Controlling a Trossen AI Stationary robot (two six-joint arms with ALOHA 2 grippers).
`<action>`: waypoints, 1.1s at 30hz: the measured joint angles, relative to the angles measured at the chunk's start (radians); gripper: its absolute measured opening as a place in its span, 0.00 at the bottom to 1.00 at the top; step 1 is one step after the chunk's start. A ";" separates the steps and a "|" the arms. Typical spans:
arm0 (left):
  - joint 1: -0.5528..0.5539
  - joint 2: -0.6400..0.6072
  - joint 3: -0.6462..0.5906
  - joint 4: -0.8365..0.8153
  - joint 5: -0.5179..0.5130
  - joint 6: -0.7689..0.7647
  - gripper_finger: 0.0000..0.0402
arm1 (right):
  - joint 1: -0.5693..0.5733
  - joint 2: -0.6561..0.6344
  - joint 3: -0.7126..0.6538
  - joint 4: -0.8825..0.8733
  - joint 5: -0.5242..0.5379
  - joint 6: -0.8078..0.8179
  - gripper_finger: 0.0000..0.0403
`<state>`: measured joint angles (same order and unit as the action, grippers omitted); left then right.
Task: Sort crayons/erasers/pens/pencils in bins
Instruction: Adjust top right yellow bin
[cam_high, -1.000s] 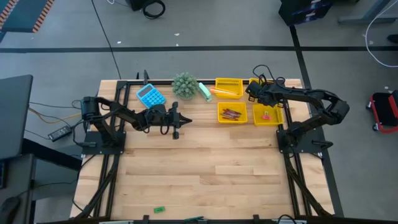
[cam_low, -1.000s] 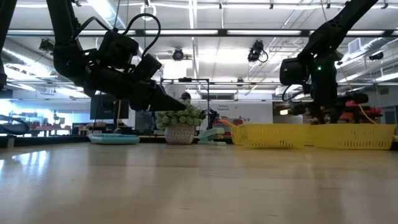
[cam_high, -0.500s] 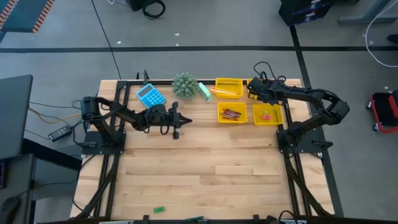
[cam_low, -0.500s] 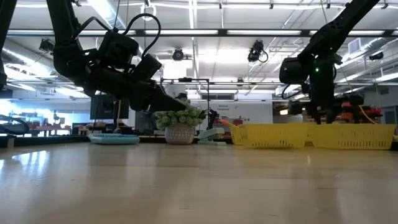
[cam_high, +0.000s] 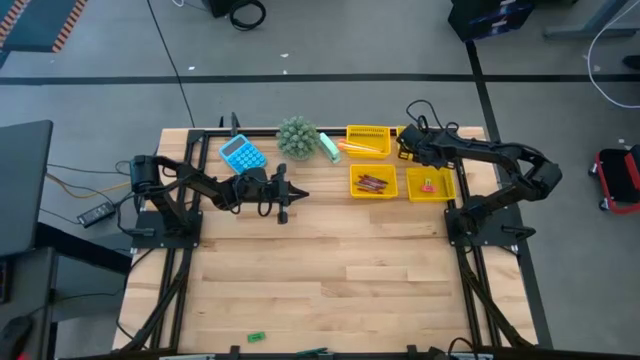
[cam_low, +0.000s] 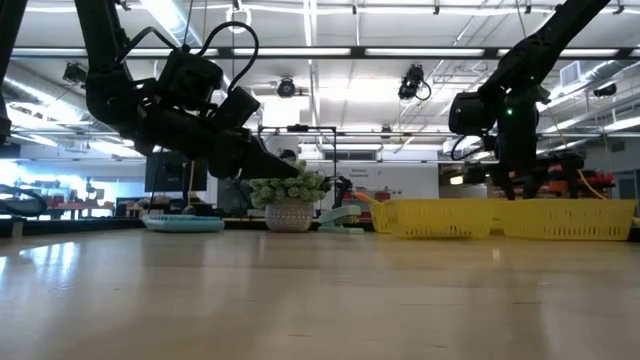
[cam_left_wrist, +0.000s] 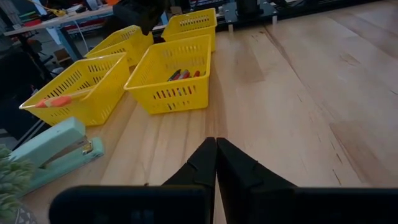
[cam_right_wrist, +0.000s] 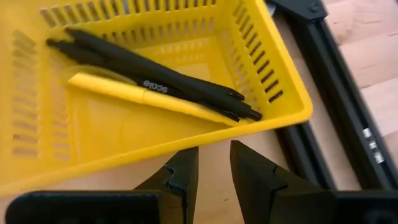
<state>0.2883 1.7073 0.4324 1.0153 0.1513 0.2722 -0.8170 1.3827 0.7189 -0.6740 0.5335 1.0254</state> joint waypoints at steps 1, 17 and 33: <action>0.000 0.000 0.000 0.000 0.000 0.000 0.04 | -0.010 0.000 -0.001 0.000 0.003 -0.006 0.25; 0.001 0.000 0.000 -0.004 0.000 0.000 0.05 | 0.011 0.000 -0.031 0.004 -0.035 -0.001 0.25; 0.001 0.000 0.000 -0.003 0.000 0.000 0.07 | 0.016 0.000 -0.031 0.078 -0.041 -0.043 0.25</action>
<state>0.2889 1.7073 0.4324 1.0119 0.1513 0.2726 -0.8007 1.3827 0.6880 -0.5957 0.4923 0.9826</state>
